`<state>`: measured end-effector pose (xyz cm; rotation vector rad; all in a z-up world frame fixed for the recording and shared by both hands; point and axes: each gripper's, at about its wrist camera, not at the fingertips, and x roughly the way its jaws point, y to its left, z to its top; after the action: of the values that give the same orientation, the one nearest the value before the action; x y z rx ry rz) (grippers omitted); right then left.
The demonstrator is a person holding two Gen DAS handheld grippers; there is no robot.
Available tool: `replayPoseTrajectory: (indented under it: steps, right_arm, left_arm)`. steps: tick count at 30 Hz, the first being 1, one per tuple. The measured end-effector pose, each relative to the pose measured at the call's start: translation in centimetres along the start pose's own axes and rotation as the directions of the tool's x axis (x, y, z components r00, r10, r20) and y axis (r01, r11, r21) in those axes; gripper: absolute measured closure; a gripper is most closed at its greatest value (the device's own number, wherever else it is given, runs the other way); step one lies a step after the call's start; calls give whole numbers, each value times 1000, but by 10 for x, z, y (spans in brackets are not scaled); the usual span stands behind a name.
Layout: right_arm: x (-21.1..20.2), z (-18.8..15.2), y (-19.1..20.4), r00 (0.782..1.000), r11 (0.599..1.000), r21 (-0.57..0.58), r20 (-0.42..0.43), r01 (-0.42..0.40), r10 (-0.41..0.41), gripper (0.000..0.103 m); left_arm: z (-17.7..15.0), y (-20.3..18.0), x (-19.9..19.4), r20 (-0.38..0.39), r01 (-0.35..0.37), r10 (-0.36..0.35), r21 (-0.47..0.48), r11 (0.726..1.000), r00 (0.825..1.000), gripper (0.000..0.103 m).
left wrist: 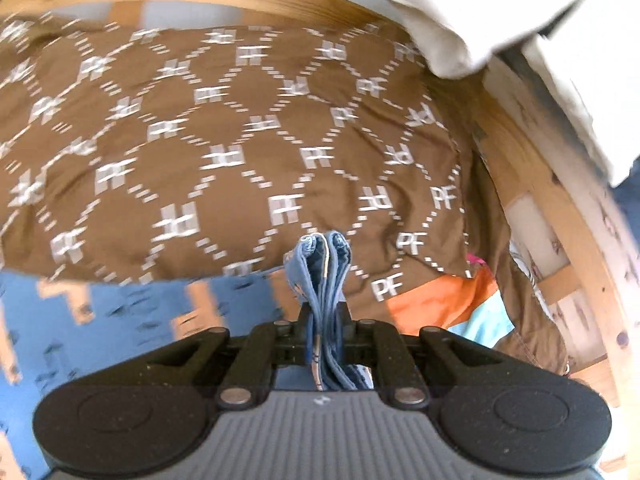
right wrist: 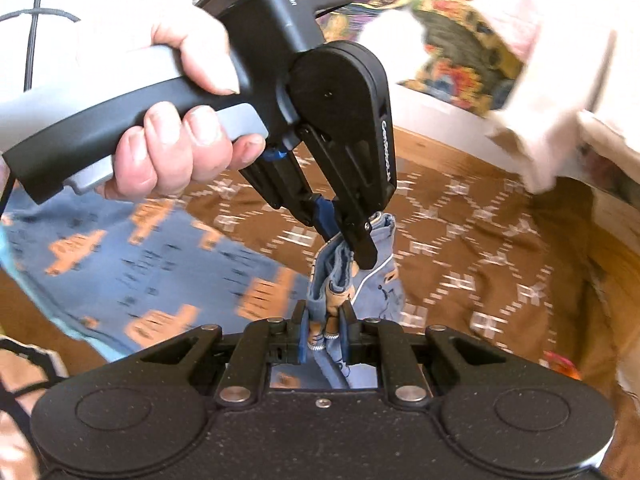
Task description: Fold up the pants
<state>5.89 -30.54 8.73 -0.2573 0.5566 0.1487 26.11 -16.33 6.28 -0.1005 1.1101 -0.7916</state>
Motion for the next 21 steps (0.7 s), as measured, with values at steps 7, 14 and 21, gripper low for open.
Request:
replayPoseTrajectory:
  steps: [7,14,21]
  right_arm:
    - [12,17,51,990,987,-69,-22,-142,141,87]
    - [40,15,92,970,968,-103,-110,-227,216,87]
    - [58,0,111,957,964,-121,-201,-235,208,86]
  left_arm:
    - [-25,65,-34,26,-14,16,-65,998,1000,92]
    - [-52,125,-26,18,-16,18,-130,991,1000,92]
    - [-80,151,-12,27,-2,6,-162,987,1000,81]
